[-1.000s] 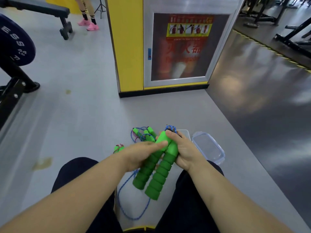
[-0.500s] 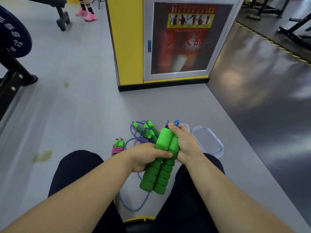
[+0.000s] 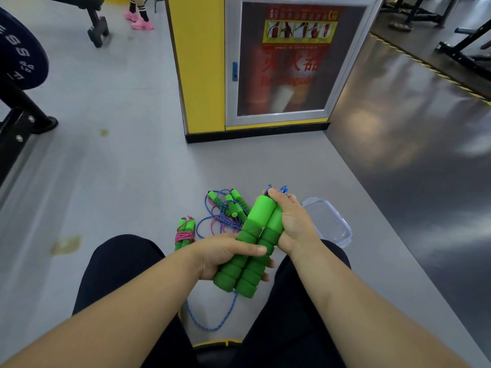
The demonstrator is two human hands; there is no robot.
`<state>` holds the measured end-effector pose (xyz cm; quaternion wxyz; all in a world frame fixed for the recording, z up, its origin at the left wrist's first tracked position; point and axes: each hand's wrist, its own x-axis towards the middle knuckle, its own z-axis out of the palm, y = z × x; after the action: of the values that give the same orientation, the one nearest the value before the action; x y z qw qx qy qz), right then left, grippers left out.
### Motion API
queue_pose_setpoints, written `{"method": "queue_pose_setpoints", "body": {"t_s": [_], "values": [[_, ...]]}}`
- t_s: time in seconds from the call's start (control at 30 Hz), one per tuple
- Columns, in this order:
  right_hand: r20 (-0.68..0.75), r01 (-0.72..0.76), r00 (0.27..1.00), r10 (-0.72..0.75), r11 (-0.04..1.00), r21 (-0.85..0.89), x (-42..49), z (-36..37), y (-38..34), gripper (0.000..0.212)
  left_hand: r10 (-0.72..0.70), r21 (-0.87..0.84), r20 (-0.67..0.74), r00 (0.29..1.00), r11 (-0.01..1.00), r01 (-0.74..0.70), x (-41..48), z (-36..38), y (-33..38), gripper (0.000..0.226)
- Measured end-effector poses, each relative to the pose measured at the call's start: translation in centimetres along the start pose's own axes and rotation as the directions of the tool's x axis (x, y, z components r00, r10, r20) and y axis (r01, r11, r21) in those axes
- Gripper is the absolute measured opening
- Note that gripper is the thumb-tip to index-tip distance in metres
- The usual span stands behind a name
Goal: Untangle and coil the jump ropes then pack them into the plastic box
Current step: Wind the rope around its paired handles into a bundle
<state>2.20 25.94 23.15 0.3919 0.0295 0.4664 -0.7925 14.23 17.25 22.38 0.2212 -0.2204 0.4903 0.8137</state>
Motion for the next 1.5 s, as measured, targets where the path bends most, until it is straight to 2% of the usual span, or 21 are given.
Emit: {"method": "queue_pose_setpoints", "body": {"t_s": [0.17,0.23,0.3,0.37,0.4,0.43,0.5,0.57,0.67,0.73,0.8,0.87,0.93,0.97,1.07,1.13,1.17,1.23,1.3,1.37,1.5], "values": [[-0.01,0.015,1.0,-0.015,0.999,-0.04,-0.6,0.1,-0.1,0.013,-0.018,0.103,-0.076,0.997,0.994,0.026,-0.1,0.0,0.7,0.008],[0.01,-0.026,1.0,0.029,0.964,-0.264,-0.9,-0.5,-0.8,0.032,-0.045,0.119,-0.075,0.996,0.991,0.054,-0.6,-0.5,1.4,0.012],[-0.009,-0.02,1.0,0.018,0.816,-0.577,-1.0,-1.8,-1.5,0.05,-0.084,0.124,-0.06,0.995,0.988,0.09,-1.3,-1.3,2.2,0.024],[0.03,0.115,0.989,-0.142,0.641,-0.759,-0.7,-3.3,-2.4,0.03,-0.114,0.126,-0.021,0.993,0.985,0.116,-2.2,-2.3,3.0,0.033],[0.105,0.19,0.978,-0.182,0.556,-0.809,-0.6,-3.9,-2.9,0.023,-0.127,0.12,0.013,0.992,0.985,0.124,-2.6,-2.6,3.3,0.039],[0.215,0.261,0.965,-0.149,0.494,-0.83,-0.7,-4.2,-3.5,0.036,-0.134,0.108,0.062,0.989,0.986,0.127,-2.9,-2.9,3.5,0.049],[0.42,0.375,0.907,0.013,0.429,-0.822,-0.7,-3.8,-3.9,0.061,-0.152,0.091,0.16,0.975,0.986,0.138,-3.3,-3.1,3.7,0.064],[0.519,0.448,0.852,0.062,0.426,-0.786,-0.9,-2.5,-3.9,0.055,-0.142,0.079,0.235,0.962,0.989,0.126,-3.4,-3.1,3.9,0.062],[0.471,0.43,0.881,-0.044,0.488,-0.76,-1.2,-0.8,-3.0,0.016,-0.083,0.046,0.305,0.949,0.996,0.072,-3.7,-3.3,4.2,0.05],[0.423,0.419,0.898,-0.12,0.529,-0.738,-1.4,-0.5,-1.8,0.021,-0.036,0.036,0.322,0.946,0.999,0.026,-4.0,-3.5,4.5,0.043],[0.407,0.426,0.9,-0.156,0.511,-0.746,-1.5,-0.7,-0.6,0.026,-0.016,0.009,0.284,0.959,1.0,0.014,-4.0,-3.5,4.6,0.042],[0.414,0.43,0.901,-0.127,0.377,-0.821,-1.3,-0.8,0.6,0.018,-0.016,-0.02,0.18,0.984,1.0,0.019,-3.9,-3.1,4.8,0.036],[0.409,0.411,0.911,-0.049,0.06,-0.91,-1.2,-0.8,1.2,0.014,-0.033,0.011,0.018,0.999,0.999,0.033,-3.6,-2.4,5.2,0.02],[0.388,0.385,0.921,-0.017,-0.103,-0.917,-1.3,-0.7,1.4,0.019,-0.042,0.063,-0.092,0.995,0.997,0.048,-3.4,-2.1,5.3,0.014],[0.409,0.406,0.908,0.092,-0.435,-0.804,-1.9,-0.2,1.3,0.03,0.02,0.322,-0.375,0.927,0.94,0.11,-2.4,-1.7,5.6,0.008],[0.442,0.458,0.879,0.177,-0.569,-0.683,-2.3,0.4,0.7,0.03,0.151,0.558,-0.463,0.874,0.815,0.155,-1.9,-1.3,5.8,0.004],[0.456,0.478,0.866,0.206,-0.611,-0.631,-2.4,0.7,0.4,0.029,0.226,0.691,-0.471,0.853,0.695,0.198,-1.8,-1.0,6.1,0.002],[0.468,0.513,0.843,0.265,-0.655,-0.555,-2.8,1.8,-0.5,0.027,0.354,0.873,-0.45,0.82,0.367,0.321,-1.5,-0.1,6.5,0.007],[0.488,0.547,0.82,0.3,-0.664,-0.511,-3.2,3.2,-1.5,0.026,0.452,0.893,-0.42,0.787,0.049,0.448,-1.2,0.4,6.6,0.01],[0.538,0.563,0.793,0.285,-0.678,-0.471,-3.7,4.6,-3.0,0.026,0.479,0.836,-0.384,0.79,-0.183,0.517,-0.9,0.5,6.6,0.021],[0.675,0.603,0.712,0.192,-0.66,-0.448,-3.3,5.8,-6.6,0.023,0.434,0.763,-0.274,0.858,-0.445,0.469,-1.0,0.3,6.7,0.026]]}}
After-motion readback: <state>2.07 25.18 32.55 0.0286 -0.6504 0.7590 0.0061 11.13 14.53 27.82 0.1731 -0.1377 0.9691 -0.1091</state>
